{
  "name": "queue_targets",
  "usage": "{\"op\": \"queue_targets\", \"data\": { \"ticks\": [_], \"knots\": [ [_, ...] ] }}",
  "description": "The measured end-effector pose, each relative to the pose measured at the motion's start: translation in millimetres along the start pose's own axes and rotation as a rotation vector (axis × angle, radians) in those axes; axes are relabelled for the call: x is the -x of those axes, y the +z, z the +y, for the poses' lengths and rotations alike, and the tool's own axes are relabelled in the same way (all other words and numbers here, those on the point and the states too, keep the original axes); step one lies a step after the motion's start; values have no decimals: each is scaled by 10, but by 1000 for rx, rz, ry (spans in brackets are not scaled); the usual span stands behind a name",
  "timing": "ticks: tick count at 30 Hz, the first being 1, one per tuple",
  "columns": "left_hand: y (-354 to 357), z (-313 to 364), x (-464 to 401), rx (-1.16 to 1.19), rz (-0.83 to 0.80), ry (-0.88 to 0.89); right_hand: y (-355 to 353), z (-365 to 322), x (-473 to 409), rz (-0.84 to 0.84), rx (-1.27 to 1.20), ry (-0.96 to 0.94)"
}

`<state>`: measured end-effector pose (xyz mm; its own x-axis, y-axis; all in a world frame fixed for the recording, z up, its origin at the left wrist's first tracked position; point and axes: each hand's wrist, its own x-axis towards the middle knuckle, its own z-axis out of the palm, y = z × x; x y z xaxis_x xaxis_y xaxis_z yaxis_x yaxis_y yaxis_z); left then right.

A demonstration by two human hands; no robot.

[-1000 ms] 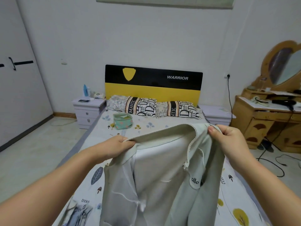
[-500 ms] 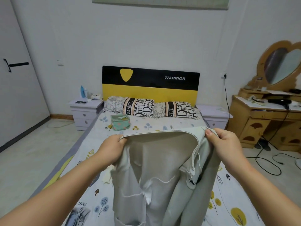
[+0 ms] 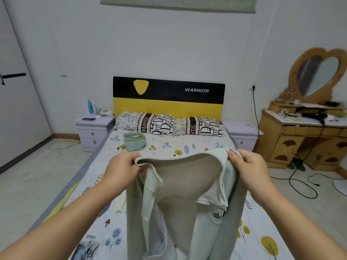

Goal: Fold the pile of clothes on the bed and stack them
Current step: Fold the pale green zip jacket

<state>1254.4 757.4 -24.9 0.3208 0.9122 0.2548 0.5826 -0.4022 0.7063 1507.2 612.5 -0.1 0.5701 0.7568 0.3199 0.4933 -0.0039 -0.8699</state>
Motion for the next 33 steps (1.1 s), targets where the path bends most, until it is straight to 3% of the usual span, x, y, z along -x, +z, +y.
{"op": "queue_targets", "data": {
  "ticks": [2, 7, 14, 19, 27, 33],
  "knots": [
    [5, -6, 14, -127, 61, 59, 9, 8, 35, 4, 33, -25],
    [6, 6, 65, 227, -9, -14, 36, 10, 144, 49, 137, -78],
    [-251, 336, 223, 314, 64, 4, -112, -197, 253, 83, 268, -146],
    [-675, 757, 382, 144, 157, 123, -348, -658, 379, 128, 386, -214],
    [-1303, 1024, 438, 103, 315, 260, -840, -1455, 562, 150, 406, -362],
    [-723, 758, 347, -55, 194, 183, -503, -854, 315, -22, 405, -143]
  ]
}}
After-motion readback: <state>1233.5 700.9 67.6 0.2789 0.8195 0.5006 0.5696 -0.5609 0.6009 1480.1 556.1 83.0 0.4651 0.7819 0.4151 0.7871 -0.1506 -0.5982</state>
